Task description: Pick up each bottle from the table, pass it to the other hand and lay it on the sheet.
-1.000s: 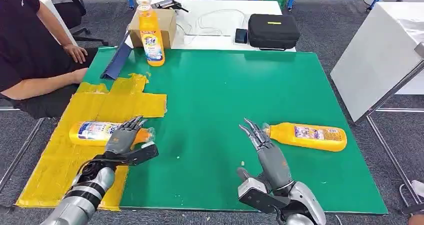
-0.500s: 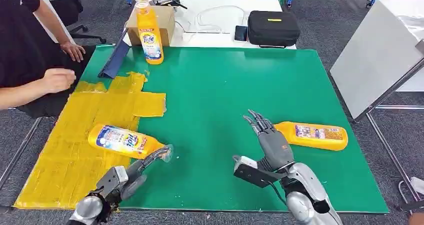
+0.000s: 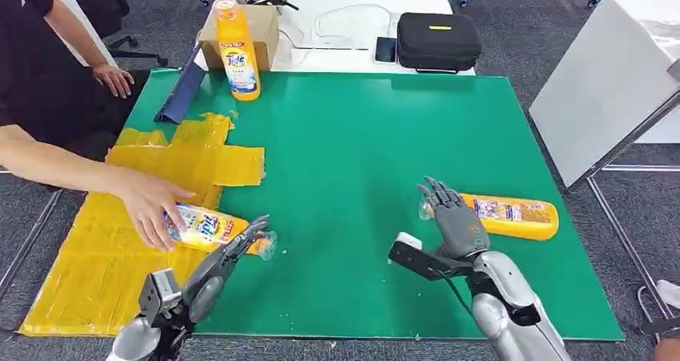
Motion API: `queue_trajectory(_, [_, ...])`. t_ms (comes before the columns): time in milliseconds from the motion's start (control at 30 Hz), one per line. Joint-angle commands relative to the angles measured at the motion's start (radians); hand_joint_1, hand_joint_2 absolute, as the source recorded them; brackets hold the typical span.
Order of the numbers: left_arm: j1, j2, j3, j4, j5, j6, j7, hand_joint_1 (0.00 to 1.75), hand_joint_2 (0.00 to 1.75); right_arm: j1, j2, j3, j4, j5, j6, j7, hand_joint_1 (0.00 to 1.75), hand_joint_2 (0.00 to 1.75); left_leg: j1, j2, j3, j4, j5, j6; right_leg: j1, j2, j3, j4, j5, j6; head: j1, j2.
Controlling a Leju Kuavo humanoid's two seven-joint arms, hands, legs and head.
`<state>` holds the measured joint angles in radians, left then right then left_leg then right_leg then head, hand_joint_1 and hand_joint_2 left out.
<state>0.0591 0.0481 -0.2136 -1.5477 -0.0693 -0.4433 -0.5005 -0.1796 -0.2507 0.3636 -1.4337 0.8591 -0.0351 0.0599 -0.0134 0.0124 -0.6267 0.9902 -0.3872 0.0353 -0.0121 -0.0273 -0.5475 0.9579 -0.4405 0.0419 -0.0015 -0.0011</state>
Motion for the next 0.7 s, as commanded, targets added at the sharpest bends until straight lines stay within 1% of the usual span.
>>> queue_trajectory(33, [0.018,-0.031,0.106,-0.066,0.125,-0.025,-0.007,0.0,0.0,-0.061,-0.092,-0.155,0.183,0.019,0.074,0.012,0.0,1.75,0.0,-0.001,0.0,0.001,0.0,-0.001,0.0,0.002,0.0,0.0,0.0,-0.001,0.0,0.0])
queue_trajectory(100, [0.021,-0.043,0.151,-0.08,0.164,-0.034,-0.008,0.0,0.0,-0.061,-0.097,-0.175,0.203,0.02,0.075,0.012,0.0,1.75,0.0,0.0,0.0,0.002,-0.001,-0.002,-0.001,0.004,0.003,0.0,0.001,-0.001,0.0,0.0])
queue_trajectory(133, [0.022,-0.053,0.185,-0.09,0.191,-0.04,-0.007,0.0,0.0,-0.061,-0.1,-0.187,0.215,0.02,0.074,0.012,0.0,1.75,-0.001,0.0,-0.002,0.001,0.001,0.0,-0.001,0.003,0.008,0.0,0.002,0.002,0.0,0.0])
queue_trajectory(200, [0.018,-0.059,0.231,-0.097,0.221,-0.049,0.008,0.0,0.0,-0.06,-0.108,-0.208,0.223,0.02,0.074,0.01,0.0,1.75,0.0,0.001,-0.002,0.002,0.0,-0.001,0.0,0.005,0.007,0.001,0.002,0.002,0.0,0.0])
queue_trajectory(233, [0.016,-0.061,0.247,-0.095,0.232,-0.054,0.017,0.0,0.0,-0.062,-0.109,-0.217,0.225,0.014,0.078,0.011,0.0,1.75,0.0,0.0,-0.002,0.002,0.001,0.0,-0.001,0.003,0.007,0.0,0.003,0.003,0.0,0.0])
queue_trajectory(300, [0.016,-0.066,0.27,-0.086,0.244,-0.063,0.027,0.0,0.0,-0.06,-0.116,-0.231,0.223,0.008,0.085,0.012,0.0,1.75,-0.001,0.0,-0.002,0.001,0.001,0.0,-0.001,0.003,0.007,0.0,0.003,0.002,0.0,0.0])
queue_trajectory(433, [0.018,-0.068,0.274,-0.074,0.248,-0.068,0.031,0.0,0.0,-0.065,-0.121,-0.234,0.227,0.006,0.093,0.014,0.0,1.75,0.0,0.001,-0.001,0.002,0.001,-0.001,-0.001,0.005,0.007,0.001,0.003,0.002,0.0,0.0])
queue_trajectory(467, [0.017,-0.069,0.277,-0.069,0.254,-0.073,0.032,0.0,0.0,-0.069,-0.124,-0.237,0.235,0.001,0.101,0.017,0.0,1.75,-0.001,0.001,-0.003,0.001,0.002,0.001,-0.001,0.004,0.006,0.0,0.004,0.003,0.0,0.0])
queue_trajectory(600, [0.004,-0.069,0.284,-0.05,0.279,-0.096,0.04,0.0,0.0,-0.111,-0.13,-0.228,0.312,0.0,0.107,0.018,0.0,1.75,-0.001,0.002,-0.002,0.001,0.001,0.0,-0.001,0.005,0.006,0.0,0.004,0.002,0.0,0.0])
queue_trajectory(700, [0.004,-0.069,0.284,-0.05,0.279,-0.096,0.04,0.0,0.0,-0.111,-0.13,-0.228,0.312,0.0,0.107,0.018,0.0,1.75,-0.001,0.001,-0.002,0.001,0.002,0.0,-0.001,0.004,0.006,0.0,0.004,0.003,0.0,0.0])
